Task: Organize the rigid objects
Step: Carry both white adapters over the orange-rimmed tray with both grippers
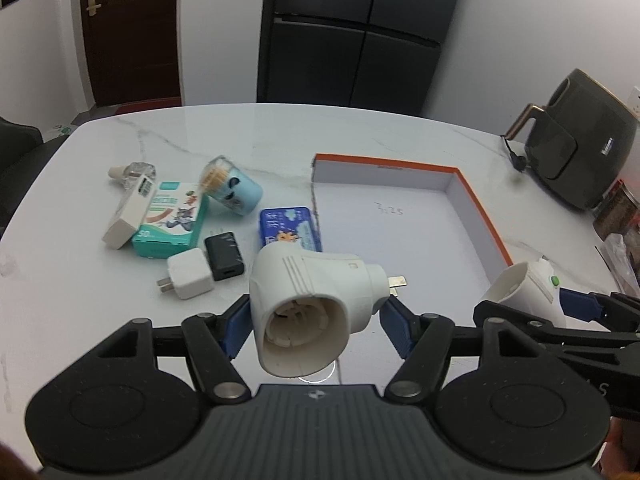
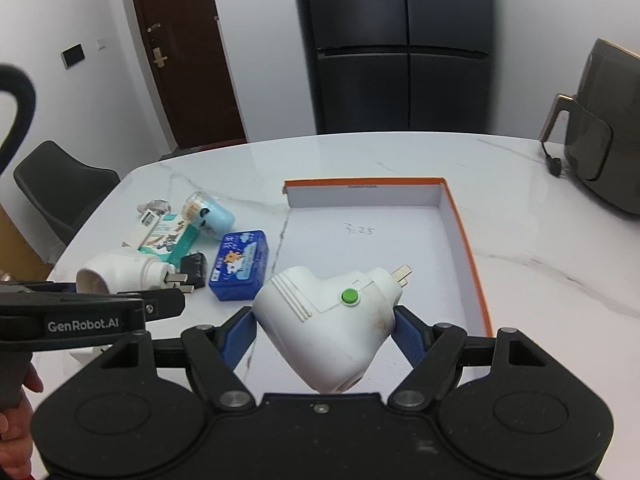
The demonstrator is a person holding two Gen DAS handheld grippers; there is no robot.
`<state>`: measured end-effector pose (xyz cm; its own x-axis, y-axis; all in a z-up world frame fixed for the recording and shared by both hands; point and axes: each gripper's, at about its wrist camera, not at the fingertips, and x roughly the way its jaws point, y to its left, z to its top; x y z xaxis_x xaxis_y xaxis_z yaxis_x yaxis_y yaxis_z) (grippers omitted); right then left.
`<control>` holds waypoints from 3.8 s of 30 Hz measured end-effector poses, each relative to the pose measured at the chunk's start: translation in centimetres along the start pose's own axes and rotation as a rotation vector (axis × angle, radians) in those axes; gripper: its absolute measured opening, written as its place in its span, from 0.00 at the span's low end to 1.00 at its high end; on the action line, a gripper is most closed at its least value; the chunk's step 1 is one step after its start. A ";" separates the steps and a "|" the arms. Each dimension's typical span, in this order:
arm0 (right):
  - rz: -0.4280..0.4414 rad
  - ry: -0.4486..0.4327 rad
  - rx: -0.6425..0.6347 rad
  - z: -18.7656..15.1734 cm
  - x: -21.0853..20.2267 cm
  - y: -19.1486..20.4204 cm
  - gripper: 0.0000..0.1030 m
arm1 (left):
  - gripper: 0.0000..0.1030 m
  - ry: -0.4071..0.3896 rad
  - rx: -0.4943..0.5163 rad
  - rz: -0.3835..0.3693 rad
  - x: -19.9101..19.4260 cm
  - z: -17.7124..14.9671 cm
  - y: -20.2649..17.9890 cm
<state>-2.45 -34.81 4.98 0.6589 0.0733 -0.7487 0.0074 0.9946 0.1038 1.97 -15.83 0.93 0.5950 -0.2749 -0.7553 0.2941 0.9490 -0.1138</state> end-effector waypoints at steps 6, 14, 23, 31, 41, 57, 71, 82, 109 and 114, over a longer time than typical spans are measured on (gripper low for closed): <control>-0.028 0.000 0.015 -0.3 -0.6 -1.4 0.85 | 0.67 0.007 0.018 -0.019 0.3 -0.2 -1.3; -0.059 0.012 0.038 -0.9 -1.0 -3.1 0.85 | 0.67 0.020 0.041 -0.041 0.8 -0.5 -3.0; -0.077 0.019 0.046 -1.3 -1.0 -4.5 0.85 | 0.67 0.034 0.057 -0.060 1.6 -0.6 -4.2; -0.094 0.032 0.042 -1.5 -0.7 -5.5 0.85 | 0.67 0.050 0.064 -0.068 2.3 -0.7 -5.0; -0.110 0.061 0.038 -1.7 0.0 -6.5 0.85 | 0.67 0.076 0.068 -0.073 3.4 -1.0 -5.8; -0.093 0.073 0.011 -1.4 0.7 -7.1 0.85 | 0.67 0.087 0.059 -0.074 4.5 -0.9 -6.6; -0.070 0.065 -0.011 0.4 2.3 -7.7 0.85 | 0.67 0.069 0.050 -0.055 5.5 0.5 -6.9; -0.061 0.075 -0.026 0.8 3.2 -7.3 0.85 | 0.67 0.082 0.038 -0.050 5.8 0.6 -6.5; -0.054 0.061 -0.036 4.8 6.2 -7.6 0.86 | 0.67 0.044 0.042 -0.046 8.2 4.2 -5.9; -0.051 0.060 -0.036 5.7 7.0 -7.6 0.86 | 0.67 0.043 0.039 -0.043 8.8 5.1 -5.8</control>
<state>6.34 -42.26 2.68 0.6121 0.0258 -0.7904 0.0121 0.9990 0.0419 9.26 -24.52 -1.75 0.5489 -0.3076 -0.7772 0.3484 0.9294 -0.1218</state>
